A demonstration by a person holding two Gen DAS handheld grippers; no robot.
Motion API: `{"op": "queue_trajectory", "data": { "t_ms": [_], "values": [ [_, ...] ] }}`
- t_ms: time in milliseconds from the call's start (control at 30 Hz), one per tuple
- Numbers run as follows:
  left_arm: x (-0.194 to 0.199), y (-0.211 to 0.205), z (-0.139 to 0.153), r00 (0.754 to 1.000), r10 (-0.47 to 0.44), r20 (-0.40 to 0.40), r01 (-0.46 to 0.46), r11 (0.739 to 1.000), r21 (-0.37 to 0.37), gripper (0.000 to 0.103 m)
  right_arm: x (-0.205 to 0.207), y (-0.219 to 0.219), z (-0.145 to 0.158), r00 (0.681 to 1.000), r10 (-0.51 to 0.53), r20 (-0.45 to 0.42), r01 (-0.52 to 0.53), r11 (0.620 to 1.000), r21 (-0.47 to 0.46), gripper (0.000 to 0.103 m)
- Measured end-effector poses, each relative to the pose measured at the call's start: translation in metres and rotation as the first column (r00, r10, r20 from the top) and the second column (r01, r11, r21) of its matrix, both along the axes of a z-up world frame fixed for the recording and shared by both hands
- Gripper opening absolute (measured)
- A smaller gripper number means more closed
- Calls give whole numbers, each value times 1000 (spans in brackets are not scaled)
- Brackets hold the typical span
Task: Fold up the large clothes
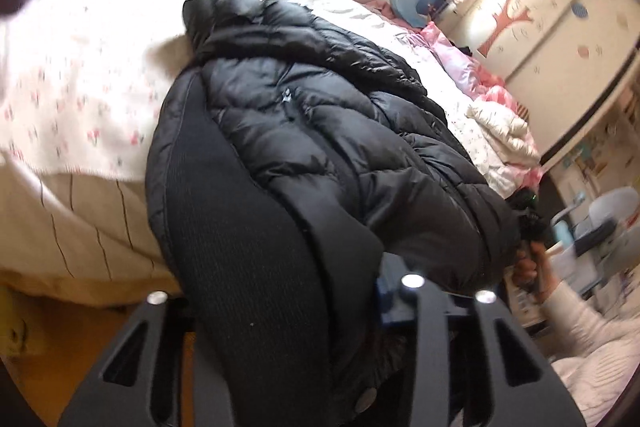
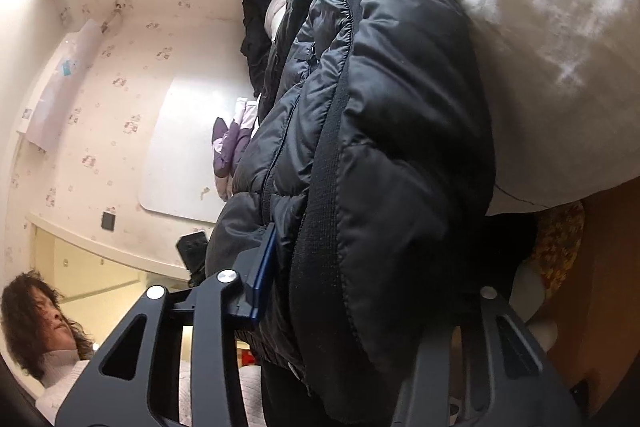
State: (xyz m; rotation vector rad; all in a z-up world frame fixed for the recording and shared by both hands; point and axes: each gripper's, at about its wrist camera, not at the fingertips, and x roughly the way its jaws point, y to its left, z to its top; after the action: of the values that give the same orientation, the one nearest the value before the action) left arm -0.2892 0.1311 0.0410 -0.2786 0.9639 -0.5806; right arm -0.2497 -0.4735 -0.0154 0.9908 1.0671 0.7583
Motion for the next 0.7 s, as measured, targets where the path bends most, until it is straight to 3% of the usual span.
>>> {"op": "queue_trajectory", "data": {
  "t_ms": [100,133,167,200,267,333,400,467,500,533,633,700],
  "values": [
    [8,15,-6,999,-24,-42,17,988,-156,28,-2,4,6,1000,4,2,-4,1000,19,39],
    [9,21,-11,996,-37,-87,15,970,-242,28,-3,3,6,1000,6,-1,-6,999,40,42],
    [14,26,-16,991,-43,-124,2,950,-311,29,-4,3,4,1000,4,-5,-4,998,56,52],
    [17,37,-25,986,-48,-163,-20,919,-394,33,-5,1,3,1000,-3,-15,5,997,81,57],
    [14,46,-36,975,-61,-213,-52,873,-486,44,-7,-1,0,1000,-6,-14,8,994,112,61],
    [14,57,-49,961,-32,-274,-126,831,-541,70,-8,2,-2,1000,4,-17,-2,993,114,63],
    [14,62,-54,956,-21,-291,-160,797,-582,71,-7,6,0,1000,19,-2,-19,996,84,62],
    [13,62,-52,958,-10,-288,-166,797,-581,62,-6,11,5,1000,21,16,-21,998,61,51],
    [13,60,-49,960,-10,-281,-157,810,-565,40,-6,12,9,999,12,31,-14,999,41,46],
    [13,59,-48,959,-6,-282,-159,815,-558,33,-6,13,14,999,4,51,-6,1000,28,34],
    [12,60,-32,966,26,-256,-172,807,-565,18,-9,16,44,988,-43,149,42,999,11,18],
    [9,62,-13,977,30,-213,-155,785,-600,14,-11,18,67,976,-62,209,60,998,13,14]
  ]
}}
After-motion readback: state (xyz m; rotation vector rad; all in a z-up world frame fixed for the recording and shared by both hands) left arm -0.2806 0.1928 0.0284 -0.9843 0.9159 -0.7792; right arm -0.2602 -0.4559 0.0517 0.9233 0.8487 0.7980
